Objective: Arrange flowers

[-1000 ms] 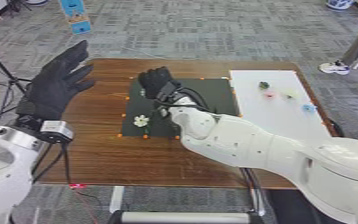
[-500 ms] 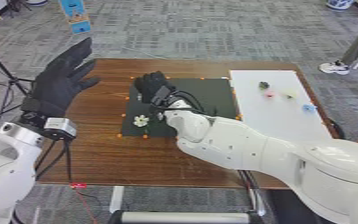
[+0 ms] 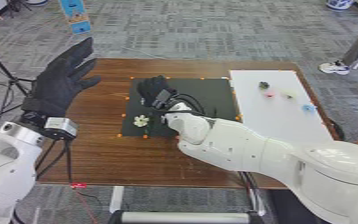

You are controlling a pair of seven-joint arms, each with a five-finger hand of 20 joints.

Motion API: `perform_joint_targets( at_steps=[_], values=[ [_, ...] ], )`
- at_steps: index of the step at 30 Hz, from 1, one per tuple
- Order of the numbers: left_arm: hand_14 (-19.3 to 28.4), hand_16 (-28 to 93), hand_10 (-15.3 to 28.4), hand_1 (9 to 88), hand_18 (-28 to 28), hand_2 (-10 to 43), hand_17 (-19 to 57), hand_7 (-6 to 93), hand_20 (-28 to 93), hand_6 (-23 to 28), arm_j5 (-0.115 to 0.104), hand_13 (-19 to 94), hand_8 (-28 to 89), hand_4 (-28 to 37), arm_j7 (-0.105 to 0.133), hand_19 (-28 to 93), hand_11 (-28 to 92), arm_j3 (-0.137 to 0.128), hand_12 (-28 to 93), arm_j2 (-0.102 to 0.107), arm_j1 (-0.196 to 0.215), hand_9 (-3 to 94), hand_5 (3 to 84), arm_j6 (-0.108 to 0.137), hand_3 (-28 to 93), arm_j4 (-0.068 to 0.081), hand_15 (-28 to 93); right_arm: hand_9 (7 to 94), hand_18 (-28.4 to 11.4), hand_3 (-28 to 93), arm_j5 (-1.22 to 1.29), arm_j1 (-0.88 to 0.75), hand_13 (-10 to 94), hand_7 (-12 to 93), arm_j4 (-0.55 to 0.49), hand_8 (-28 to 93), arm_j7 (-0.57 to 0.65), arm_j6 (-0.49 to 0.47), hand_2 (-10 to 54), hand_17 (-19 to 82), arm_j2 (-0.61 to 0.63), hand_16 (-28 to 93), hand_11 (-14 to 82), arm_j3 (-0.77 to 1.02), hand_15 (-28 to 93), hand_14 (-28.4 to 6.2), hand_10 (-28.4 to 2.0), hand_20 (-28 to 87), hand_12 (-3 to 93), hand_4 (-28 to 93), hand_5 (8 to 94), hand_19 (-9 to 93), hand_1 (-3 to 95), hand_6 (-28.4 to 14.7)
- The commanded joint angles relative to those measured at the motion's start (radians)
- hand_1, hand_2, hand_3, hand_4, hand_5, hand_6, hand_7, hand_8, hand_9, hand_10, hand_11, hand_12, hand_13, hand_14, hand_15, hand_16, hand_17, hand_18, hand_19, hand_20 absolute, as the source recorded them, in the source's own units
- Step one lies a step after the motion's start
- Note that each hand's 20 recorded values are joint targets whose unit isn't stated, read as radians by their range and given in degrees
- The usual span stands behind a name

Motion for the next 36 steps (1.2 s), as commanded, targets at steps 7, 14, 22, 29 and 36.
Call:
perform_joint_targets(
  at_steps=[7,14,22,29,36],
  values=[
    [11.9,10,6.8,24.4,24.9,-8.7,-16.0,12.1,5,1.6,-0.006,12,-6,-28.3,-0.006,35,3,0.002,26,0.000,-0.004,14.8,19.8,-0.008,59,0.001,1,85.6,-18.3,75,-0.048,-0.026,70,45,-0.024,-5,0.011,-0.111,-9.5,40,0.007,36,10.4,0.046,80,-4.1,-4.0,59,39.7,-28,70.0,93,55.3,5.5],
    [11.9,9,6.9,24.7,24.8,-8.2,-16.0,12.7,5,1.6,-0.006,12,-7,-28.3,-0.005,35,4,0.000,25,-0.001,-0.005,14.7,19.8,-0.012,59,0.001,2,82.6,-18.2,72,-0.058,-0.026,69,39,-0.037,-6,0.024,-0.126,-9.5,39,0.012,36,8.1,0.049,80,-4.3,-3.8,58,36.9,-28,66.6,93,53.3,5.7],
    [12.3,8,7.2,25.0,24.7,-8.1,-15.9,13.2,5,1.7,-0.006,12,-7,-28.3,-0.006,36,5,-0.001,25,0.000,-0.002,15.1,20.5,-0.009,58,0.000,4,81.3,-18.2,69,-0.093,-0.018,68,36,-0.035,-6,0.059,-0.117,-9.5,38,0.011,35,8.0,0.045,80,-4.3,-3.8,58,36.0,-28,64.5,93,53.3,5.5],
    [12.4,7,7.3,24.5,24.7,-8.1,-15.9,13.2,5,1.6,-0.007,12,-7,-28.3,-0.005,36,5,-0.007,24,0.000,0.006,15.1,20.5,-0.006,59,-0.003,4,79.5,-18.1,74,-0.114,-0.005,67,35,-0.047,-6,0.088,-0.140,-9.5,38,0.019,35,7.6,0.046,80,-4.3,-3.7,58,35.4,-28,63.8,93,52.4,6.0],
    [12.3,7,7.2,23.8,24.8,-8.3,-15.9,12.8,4,1.6,-0.008,12,-7,-28.3,-0.008,36,5,-0.016,23,-0.001,0.013,14.9,20.4,-0.005,60,-0.007,3,76.8,-18.4,73,-0.134,0.003,67,31,-0.069,-6,0.094,-0.150,-9.5,37,0.030,35,11.5,0.045,80,-4.7,-4.6,59,32.6,-28,62.2,92,48.3,6.2]
  ],
)
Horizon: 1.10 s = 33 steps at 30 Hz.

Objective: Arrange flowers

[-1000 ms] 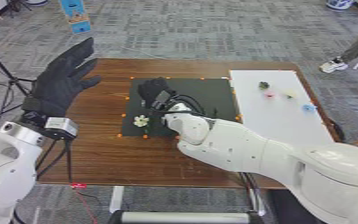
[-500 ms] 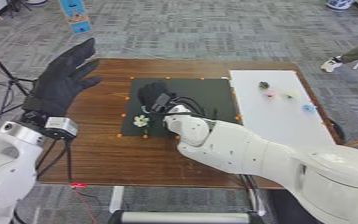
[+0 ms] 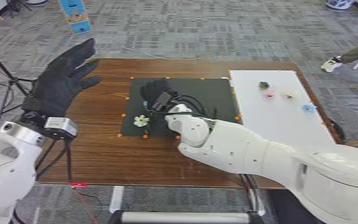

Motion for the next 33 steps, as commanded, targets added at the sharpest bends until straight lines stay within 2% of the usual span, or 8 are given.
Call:
perform_joint_targets(
  at_steps=[1,7,16,23,26,27,30,33],
  values=[
    [12.3,7,7.2,23.4,24.8,-8.4,-15.9,12.6,4,1.6,-0.005,12,-7,-28.3,-0.003,36,4,-0.017,23,-0.002,0.017,14.8,20.2,-0.002,61,-0.009,2,76.3,-18.4,73,-0.035,0.031,67,30,-0.033,-6,0.014,-0.015,-9.5,37,0.015,35,12.7,0.002,80,-4.8,-4.7,59,31.7,-28,62.1,92,47.6,6.3],
    [12.5,8,7.1,23.7,25.0,-8.1,-16.1,12.1,4,1.7,-0.006,12,-6,-28.3,-0.005,36,4,-0.024,24,-0.005,0.025,14.5,20.0,0.001,60,-0.013,2,73.2,-18.9,75,-0.035,0.025,66,27,-0.082,-15,0.025,-0.076,-9.5,37,0.036,35,20.1,0.041,81,-5.3,-6.3,59,25.7,-28,60.8,92,43.4,6.0],
    [12.8,8,7.6,24.5,25.0,-7.7,-16.1,12.8,4,1.7,-0.008,12,-7,-28.3,-0.004,36,5,-0.047,24,-0.020,0.056,15.3,20.6,0.002,59,-0.021,4,71.3,-19.4,71,-0.060,0.004,66,26,-0.191,-15,0.069,-0.097,-9.5,36,0.102,34,25.1,0.100,81,-5.9,-7.6,59,20.1,-28,59.2,92,41.2,4.6],
    [12.5,8,7.6,24.5,24.3,-8.3,-15.6,13.4,4,1.5,-0.007,12,-7,-28.3,-0.008,36,6,-0.065,24,-0.061,0.090,15.5,20.9,0.008,59,-0.027,5,67.9,-19.4,70,-0.091,-0.118,63,26,-0.445,-14,0.028,-0.050,-9.5,34,0.327,34,26.3,0.261,81,-6.9,-8.5,59,20.8,-28,55.9,91,41.5,2.3],
    [12.2,7,7.4,24.3,24.0,-8.9,-15.3,13.9,4,1.3,-0.008,12,-7,-28.3,-0.021,36,6,-0.087,24,-0.084,0.127,15.7,21.0,0.009,60,-0.037,5,61.3,-19.2,70,-0.097,-0.212,60,26,-0.552,-14,0.001,0.003,-9.5,32,0.452,34,27.0,0.359,81,-7.6,-9.0,59,21.8,-28,53.9,90,41.7,1.7],
    [12.1,7,7.4,24.3,23.9,-9.1,-15.2,14.1,4,1.2,-0.007,12,-8,-28.3,-0.015,36,6,-0.093,23,-0.091,0.144,15.6,20.9,0.018,61,-0.043,5,60.0,-19.1,70,-0.083,-0.239,59,25,-0.573,-14,-0.011,0.029,-9.5,31,0.487,34,26.9,0.387,81,-7.7,-9.1,59,21.9,-28,53.3,89,41.9,1.5],
    [12.1,7,7.4,23.9,23.9,-9.4,-15.1,14.3,5,1.2,-0.007,12,-8,-28.3,-0.010,36,6,-0.103,23,-0.110,0.177,15.7,20.9,0.028,61,-0.050,5,54.1,-19.3,69,-0.081,-0.373,54,26,-0.634,-14,-0.017,0.008,-9.5,28,0.573,32,25.6,0.537,80,-8.9,-9.7,59,22.0,-28,49.1,85,41.6,0.7],
    [12.1,7,7.3,23.9,23.9,-9.5,-15.1,14.4,5,1.1,-0.002,12,-8,-28.3,-0.007,36,6,-0.125,23,-0.146,0.223,15.6,20.9,0.030,61,-0.066,5,46.2,-19.9,67,-0.058,-0.512,48,24,-0.673,-13,-0.014,-0.008,-9.5,23,0.628,28,23.2,0.692,78,-10.2,-11.5,58,21.6,-28,43.2,79,41.3,-1.0]
  ],
)
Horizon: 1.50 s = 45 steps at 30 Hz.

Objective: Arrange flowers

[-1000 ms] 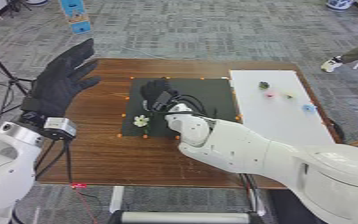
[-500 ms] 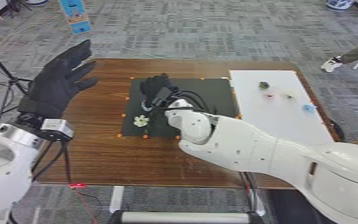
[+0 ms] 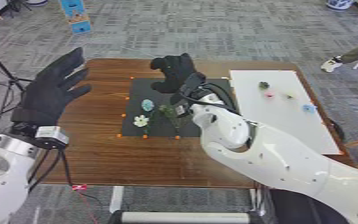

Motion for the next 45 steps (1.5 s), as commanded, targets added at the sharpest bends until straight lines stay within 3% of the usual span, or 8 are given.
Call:
perform_joint_targets(
  at_steps=[1,2,4,6,9,19,33,45],
  values=[
    [12.0,7,7.3,24.1,23.9,-9.4,-15.1,14.3,5,1.2,0.000,12,-8,-28.3,0.003,36,6,-0.046,23,-0.091,0.127,15.6,20.9,0.028,61,-0.037,5,44.6,-20.1,67,0.016,-0.340,46,24,-0.084,-12,-0.010,-0.003,-9.5,23,0.283,27,22.7,0.354,78,-10.6,-11.9,58,21.8,-28,42.0,79,40.9,-1.6],
    [12.1,7,7.2,24.1,23.9,-9.4,-15.1,14.3,5,1.2,-0.007,12,-8,-28.3,0.021,36,6,-0.055,23,-0.112,0.149,15.6,20.8,0.028,61,-0.043,5,43.5,-20.2,67,0.028,-0.368,45,23,-0.084,-12,-0.008,0.003,-9.5,23,0.291,27,22.4,0.389,78,-10.9,-12.1,58,21.9,-28,41.0,79,40.3,-2.0],
    [12.0,7,7.2,23.8,24.4,-9.4,-15.1,14.2,5,1.2,-0.072,12,-8,-28.3,0.040,36,6,-0.073,23,-0.150,0.186,15.5,20.7,0.014,60,-0.053,5,42.5,-20.4,66,0.040,-0.427,44,22,-0.092,-12,0.005,-0.015,-9.5,23,0.305,27,21.6,0.465,78,-11.2,-12.5,59,21.9,-28,40.2,79,39.7,-2.5],
    [12.1,7,7.2,24.3,25.6,-9.5,-15.1,14.0,5,1.2,-0.042,12,-8,-28.3,0.038,37,6,-0.075,23,-0.156,0.197,15.5,20.5,0.031,59,-0.056,5,42.5,-20.6,64,0.027,-0.475,44,21,-0.092,-11,0.039,0.016,-9.5,23,0.325,27,20.8,0.517,78,-11.5,-13.1,59,21.9,-28,39.7,79,39.7,-2.9],
    [12.2,7,7.2,24.5,25.8,-9.5,-15.1,13.8,5,1.3,-0.062,12,-7,-28.3,0.033,37,6,-0.070,23,-0.156,0.193,15.5,20.5,0.038,59,-0.056,5,43.9,-20.8,63,0.019,-0.551,45,20,-0.089,-10,0.079,0.033,-9.5,23,0.359,27,20.5,0.596,78,-11.6,-13.4,60,21.8,-28,40.4,80,39.1,-3.2],
    [12.2,7,7.5,24.9,25.0,-9.5,-15.1,13.7,4,1.4,-0.061,12,-7,-28.3,0.040,37,6,-0.045,23,-0.155,0.185,15.8,20.6,0.029,59,-0.045,5,46.8,-20.8,63,-0.015,-0.781,45,21,-0.070,-12,0.164,-0.037,-9.5,23,0.437,27,19.5,0.794,77,-11.7,-8.6,60,20.5,-28,44.3,80,41.5,0.3],
    [12.3,7,7.5,24.7,24.8,-9.5,-15.1,14.1,4,1.4,-0.058,13,-8,-28.3,0.049,37,7,-0.068,23,-0.150,0.205,15.8,20.8,0.032,59,-0.052,5,43.0,-20.6,71,-0.118,-0.572,44,22,0.190,-12,0.292,-0.030,-9.5,23,0.460,26,19.7,0.537,77,-11.5,-10.1,60,20.8,-28,42.6,80,37.7,-1.4],
    [12.3,7,7.5,24.6,24.8,-9.4,-15.2,14.0,4,1.5,-0.057,13,-8,-28.3,0.046,37,7,-0.076,23,-0.149,0.215,15.8,20.9,0.036,59,-0.055,5,42.0,-20.3,74,-0.049,-0.487,44,24,0.258,-13,0.251,-0.050,-9.5,24,0.462,26,21.7,0.472,78,-11.5,-10.5,60,20.9,-28,43.2,82,36.3,-1.6]
  ],
)
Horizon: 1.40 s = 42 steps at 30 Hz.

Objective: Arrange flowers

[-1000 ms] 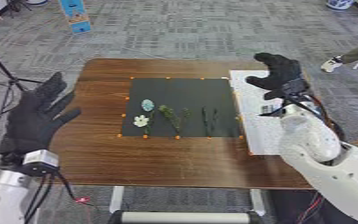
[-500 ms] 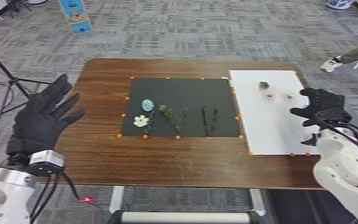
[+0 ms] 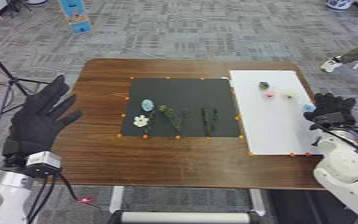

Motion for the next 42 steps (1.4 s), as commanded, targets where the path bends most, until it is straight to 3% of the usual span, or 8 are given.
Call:
perform_joint_targets(
  at_steps=[1,15,22,28,34,36,38,42],
  values=[
    [12.3,7,7.5,24.8,24.7,-9.2,-15.1,14.0,4,1.5,0.002,13,-8,-28.3,0.000,37,7,-0.013,23,0.002,0.018,15.8,20.9,0.010,59,-0.011,5,42.5,-20.3,74,0.110,0.051,44,24,0.030,-13,-0.106,-0.073,-9.5,24,0.007,26,22.0,-0.003,78,-11.3,-10.3,59,20.9,-28,43.2,81,36.4,-1.5],
    [12.3,7,7.7,24.5,24.8,-8.7,-15.3,13.9,4,1.5,0.000,13,-7,-28.3,-0.007,37,7,-0.031,22,0.012,0.035,15.9,21.0,0.011,59,-0.020,5,56.5,-18.5,80,0.179,0.331,50,30,0.170,-16,-0.178,-0.212,-9.5,26,-0.037,27,24.5,-0.277,79,-8.5,-6.8,59,19.8,-28,52.5,82,40.4,3.5],
    [12.4,7,7.7,24.5,24.8,-8.6,-15.3,13.8,4,1.5,-0.001,13,-7,-28.3,-0.011,37,6,-0.053,23,0.024,0.043,15.9,21.0,0.012,59,-0.025,5,56.2,-18.3,87,0.212,0.335,52,34,0.143,-17,-0.166,-0.335,-9.5,28,-0.029,30,35.5,-0.260,78,-8.9,-9.3,59,25.7,-28,55.1,83,39.3,4.1],
    [12.4,7,7.6,24.5,24.8,-8.6,-15.3,13.8,4,1.6,-0.003,13,-7,-28.3,-0.013,37,6,-0.073,23,0.029,0.059,16.0,21.0,0.014,59,-0.033,5,72.1,-17.8,81,0.190,0.334,59,49,0.148,4,-0.195,-0.237,-9.5,33,-0.030,45,27.4,-0.283,71,-3.9,-6.9,57,49.5,-28,62.9,85,54.7,3.1],
    [12.5,7,7.7,24.0,23.5,-8.9,-14.8,14.0,4,1.6,-0.004,13,-7,-28.3,0.037,37,7,-0.079,22,0.021,0.088,16.3,21.4,0.022,60,-0.042,6,77.4,-18.5,83,0.107,0.286,63,49,0.008,0,-0.161,-0.138,-9.5,35,-0.020,46,27.1,-0.233,70,-4.3,-6.9,56,47.5,-28,70.3,85,56.0,2.7],
    [12.4,7,7.7,23.9,23.2,-9.4,-14.7,14.3,5,1.6,-0.009,13,-8,-28.3,0.035,36,7,-0.083,22,0.007,0.106,16.4,21.5,0.030,60,-0.044,6,77.8,-18.7,83,0.078,0.291,63,49,-0.060,-1,-0.152,-0.113,-9.5,35,-0.021,47,26.9,-0.230,70,-4.4,-7.0,56,47.3,-28,71.0,85,55.7,2.5],
    [12.4,7,7.8,23.6,23.3,-9.5,-14.5,14.2,5,1.7,-0.039,13,-8,-28.3,0.035,36,7,-0.078,22,0.000,0.117,16.4,21.6,0.028,61,-0.041,6,78.0,-18.9,83,0.051,0.306,63,49,-0.121,-1,-0.150,-0.081,-9.5,35,-0.018,47,27.0,-0.242,70,-4.5,-7.2,56,47.2,-28,71.2,85,55.6,2.4],
    [12.1,7,7.6,24.3,23.9,-9.5,-14.8,13.6,5,1.6,-0.039,12,-8,-28.3,0.018,36,6,-0.079,22,-0.006,0.119,15.8,21.1,0.029,59,-0.038,5,78.2,-18.9,84,0.056,0.377,63,49,-0.204,-1,-0.188,-0.032,-9.5,35,-0.042,47,27.2,-0.296,70,-4.6,-7.2,57,47.1,-27,71.7,86,55.5,2.1]
  ],
)
